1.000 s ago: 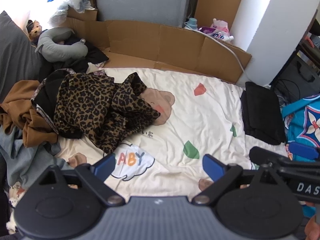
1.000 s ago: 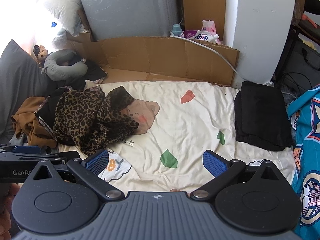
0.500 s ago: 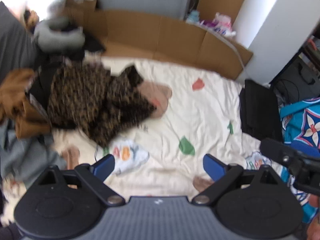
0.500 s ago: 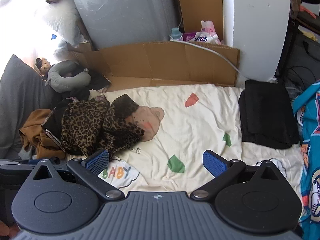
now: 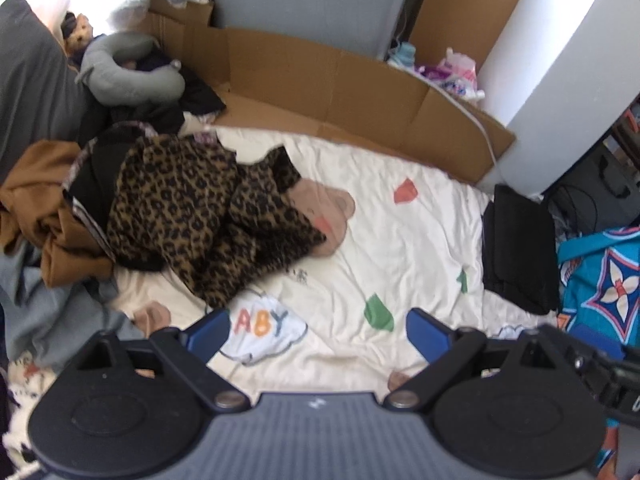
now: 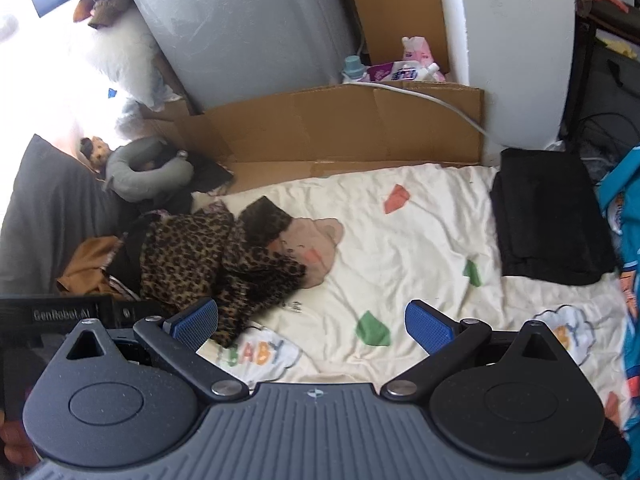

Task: Fold clothes
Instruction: 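Move both tools toward the leopard-print garment on the clothes pile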

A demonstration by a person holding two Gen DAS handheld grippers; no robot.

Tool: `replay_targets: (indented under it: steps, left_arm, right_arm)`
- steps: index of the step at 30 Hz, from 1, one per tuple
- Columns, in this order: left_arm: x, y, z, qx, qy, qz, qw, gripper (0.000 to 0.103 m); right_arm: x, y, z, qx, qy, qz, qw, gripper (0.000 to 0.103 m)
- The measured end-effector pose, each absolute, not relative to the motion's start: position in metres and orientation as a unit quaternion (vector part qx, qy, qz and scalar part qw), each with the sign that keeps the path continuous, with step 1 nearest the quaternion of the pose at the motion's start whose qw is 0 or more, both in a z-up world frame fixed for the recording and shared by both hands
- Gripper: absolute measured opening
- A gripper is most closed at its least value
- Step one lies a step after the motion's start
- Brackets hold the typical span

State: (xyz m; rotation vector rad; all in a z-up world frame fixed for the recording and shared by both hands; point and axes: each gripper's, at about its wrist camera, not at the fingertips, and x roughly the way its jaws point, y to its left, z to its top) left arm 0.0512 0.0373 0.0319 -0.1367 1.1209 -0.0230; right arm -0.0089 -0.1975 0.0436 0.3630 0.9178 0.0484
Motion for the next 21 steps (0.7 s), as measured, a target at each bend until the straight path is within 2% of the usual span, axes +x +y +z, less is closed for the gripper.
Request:
replay_targets:
  steps: [5, 12, 21]
  left_arm:
    - [0.061, 0.056, 0.048, -0.07, 0.516, -0.001, 0.854, 0.096]
    - [0.072, 0.078, 0.062, -0.065, 0.537, -0.005, 0.841, 0.096]
    - [0.084, 0.127, 0.112, -0.088, 0.555, -0.003, 0.827, 0.096]
  right_arm:
    - [-0.006, -0.193, 0.053, 0.169, 0.426, 0.025, 0.888, 0.102]
    - [0.003, -0.193, 0.063, 0.173, 0.417, 0.017, 0.892, 0.102]
    - [0.006, -0.202, 0.071, 0.198, 0.416, 0.021, 0.887, 0.102]
